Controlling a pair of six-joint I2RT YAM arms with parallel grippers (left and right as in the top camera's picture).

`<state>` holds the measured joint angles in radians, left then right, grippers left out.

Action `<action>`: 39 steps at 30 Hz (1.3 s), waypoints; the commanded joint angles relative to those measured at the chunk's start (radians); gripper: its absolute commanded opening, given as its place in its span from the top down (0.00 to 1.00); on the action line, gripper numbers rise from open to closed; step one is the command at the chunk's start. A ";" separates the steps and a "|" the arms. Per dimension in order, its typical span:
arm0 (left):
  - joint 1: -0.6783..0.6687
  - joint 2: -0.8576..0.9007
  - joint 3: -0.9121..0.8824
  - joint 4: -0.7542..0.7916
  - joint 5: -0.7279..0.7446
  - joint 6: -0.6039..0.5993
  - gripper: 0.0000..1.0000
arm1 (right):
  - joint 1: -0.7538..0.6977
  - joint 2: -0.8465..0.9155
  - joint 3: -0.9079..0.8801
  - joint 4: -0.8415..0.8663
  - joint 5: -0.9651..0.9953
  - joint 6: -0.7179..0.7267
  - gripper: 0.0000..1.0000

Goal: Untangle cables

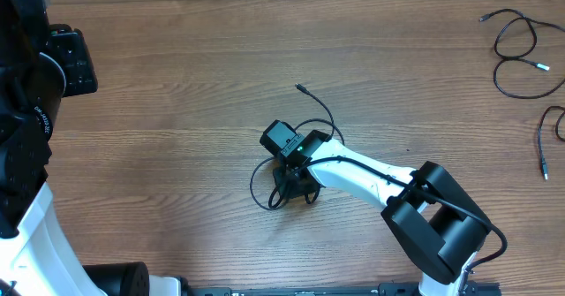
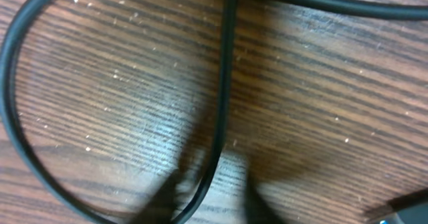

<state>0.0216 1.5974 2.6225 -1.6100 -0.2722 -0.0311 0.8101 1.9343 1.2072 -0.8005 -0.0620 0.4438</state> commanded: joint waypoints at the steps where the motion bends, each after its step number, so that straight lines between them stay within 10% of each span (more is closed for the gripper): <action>1: 0.006 -0.002 0.004 -0.003 0.010 -0.014 0.82 | 0.001 0.075 -0.030 0.006 0.002 -0.012 0.96; 13: 0.006 -0.002 0.004 -0.003 0.007 -0.010 0.82 | 0.001 0.034 0.140 -0.101 0.088 -0.031 0.96; 39: 0.006 -0.002 0.004 -0.002 0.007 -0.010 0.81 | -0.401 -0.046 1.631 -0.446 0.143 -0.282 0.96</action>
<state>0.0216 1.5974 2.6225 -1.6123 -0.2726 -0.0311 0.4839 1.9152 2.7411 -1.2476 0.0605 0.1967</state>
